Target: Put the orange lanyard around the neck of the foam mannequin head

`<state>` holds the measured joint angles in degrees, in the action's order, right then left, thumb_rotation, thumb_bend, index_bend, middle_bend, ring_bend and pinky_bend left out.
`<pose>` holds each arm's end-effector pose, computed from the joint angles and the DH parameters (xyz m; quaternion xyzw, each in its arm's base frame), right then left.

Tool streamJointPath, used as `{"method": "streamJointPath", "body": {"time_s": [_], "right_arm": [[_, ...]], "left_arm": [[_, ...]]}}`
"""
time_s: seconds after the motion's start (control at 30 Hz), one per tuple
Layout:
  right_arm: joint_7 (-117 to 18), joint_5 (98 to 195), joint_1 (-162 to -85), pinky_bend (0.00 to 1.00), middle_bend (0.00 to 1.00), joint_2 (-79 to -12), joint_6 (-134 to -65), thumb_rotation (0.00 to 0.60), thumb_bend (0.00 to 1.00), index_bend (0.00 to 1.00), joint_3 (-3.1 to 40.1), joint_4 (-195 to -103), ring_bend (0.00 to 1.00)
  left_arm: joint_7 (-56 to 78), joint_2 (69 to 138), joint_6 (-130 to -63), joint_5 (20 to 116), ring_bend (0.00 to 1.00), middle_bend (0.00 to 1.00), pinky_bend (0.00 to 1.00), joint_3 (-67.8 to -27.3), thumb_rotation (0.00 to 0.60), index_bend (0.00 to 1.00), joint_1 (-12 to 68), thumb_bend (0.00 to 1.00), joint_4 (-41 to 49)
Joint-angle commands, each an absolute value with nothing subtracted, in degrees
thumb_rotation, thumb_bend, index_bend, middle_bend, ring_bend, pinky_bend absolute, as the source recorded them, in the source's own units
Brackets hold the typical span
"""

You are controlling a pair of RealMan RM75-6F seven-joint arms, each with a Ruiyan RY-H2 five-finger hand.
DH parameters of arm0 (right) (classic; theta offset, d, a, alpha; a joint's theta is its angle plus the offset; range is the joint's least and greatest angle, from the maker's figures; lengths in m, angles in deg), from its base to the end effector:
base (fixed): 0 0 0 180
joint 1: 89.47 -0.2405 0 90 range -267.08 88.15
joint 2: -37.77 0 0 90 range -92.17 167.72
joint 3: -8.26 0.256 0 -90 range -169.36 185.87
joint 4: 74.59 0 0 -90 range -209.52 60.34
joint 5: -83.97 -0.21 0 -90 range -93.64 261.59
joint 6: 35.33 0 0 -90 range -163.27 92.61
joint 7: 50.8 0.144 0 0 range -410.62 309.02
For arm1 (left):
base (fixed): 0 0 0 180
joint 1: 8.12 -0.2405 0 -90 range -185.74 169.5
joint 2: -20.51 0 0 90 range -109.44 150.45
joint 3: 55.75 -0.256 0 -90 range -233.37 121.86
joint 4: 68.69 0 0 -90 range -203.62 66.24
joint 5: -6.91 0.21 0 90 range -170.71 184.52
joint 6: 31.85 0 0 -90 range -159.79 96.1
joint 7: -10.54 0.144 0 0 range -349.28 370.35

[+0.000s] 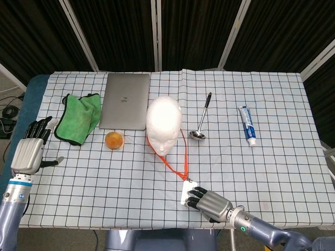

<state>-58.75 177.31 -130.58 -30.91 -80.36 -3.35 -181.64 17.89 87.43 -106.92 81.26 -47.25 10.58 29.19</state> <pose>-0.1704 -0.2017 0.0088 0.8987 -0.3257 0.2407 0.1681 -0.2561 0.2656 0.1330 -0.6054 -0.3986 -0.4120 0.5521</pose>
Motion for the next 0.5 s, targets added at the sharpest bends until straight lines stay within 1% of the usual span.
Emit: {"method": "streamJointPath", "body": {"time_s": [0.03,0.17,0.2,0.27,0.3,0.37,0.4,0.43,0.47,0.5], "right_arm": [[-59.33,187.3,-127.54,0.0,0.15,-27.07,-90.4,0.6,0.82,0.21,-4.82,-178.7,0.01],[-58.84,192.53,-124.53,0.0,0.14,-22.36,-99.58,0.6,0.81,0.2,-5.95,-175.46,0.01],[-58.33,193.1,-123.46,0.0,0.13,-21.49,-101.9,0.6,0.8,0.19,-6.14,-174.49,0.01],[-57.26,193.2,-119.99,0.0,0.11,-19.88,-108.14,0.6,0.76,0.12,-6.28,-170.86,0.0],[-57.3,192.18,-117.1,0.0,0.11,-19.31,-112.87,0.6,0.74,0.1,-5.83,-167.4,0.0],[-56.5,191.91,-114.18,0.0,0.09,-19.99,-118.09,0.6,0.68,0.08,-5.06,-162.85,0.0],[-55.71,191.25,-112.63,0.0,0.08,-20.56,-120.77,0.6,0.59,0.06,-4.38,-160.34,0.0],[-54.13,189.82,-110.63,0.0,0.06,-21.4,-124.02,0.6,0.46,0.04,-3.34,-157.5,0.0],[-52.79,188.34,-109.21,0.0,0.03,-22.08,-125.97,0.6,0.29,0.02,-2.5,-155.84,0.0],[-51.51,186.53,-107.85,0.0,0.02,-22.71,-127.48,0.6,0.19,0.01,-1.63,-154.64,0.0]], "left_arm": [[17.68,87.48,-106.57,80.98,0.0,0.0,0.0,-47.49,0.6,0.0,10.44,0.02,29.42],[18.55,87.49,-108.07,81.99,0.0,0.0,0.0,-47.68,0.6,0.0,9.94,0.02,29.45],[18.62,87.47,-108.69,82.52,0.0,0.0,0.0,-47.86,0.6,0.0,9.64,0.02,29.74],[18.86,87.1,-109.98,84.0,0.0,0.0,0.0,-48.82,0.6,0.0,8.7,0.02,30.4],[18.34,86.6,-110.34,84.9,0.0,0.0,0.0,-49.78,0.6,0.0,7.96,0.02,31.12],[17.42,85.81,-110.88,86.16,0.0,0.0,0.0,-50.78,0.6,0.0,7.14,0.02,31.87],[17.08,85.41,-111.29,86.9,0.0,0.0,0.0,-51.31,0.6,0.0,6.66,0.02,32.09],[16.74,85.06,-111.92,87.79,0.0,0.0,0.0,-51.93,0.6,0.0,6.05,0.02,32.21],[16.54,84.84,-112.21,88.3,0.0,0.0,0.0,-52.32,0.6,0.0,5.69,0.02,32.34],[16.33,84.58,-112.36,88.73,0.0,0.0,0.0,-52.63,0.6,0.0,5.43,0.02,32.56]]}}
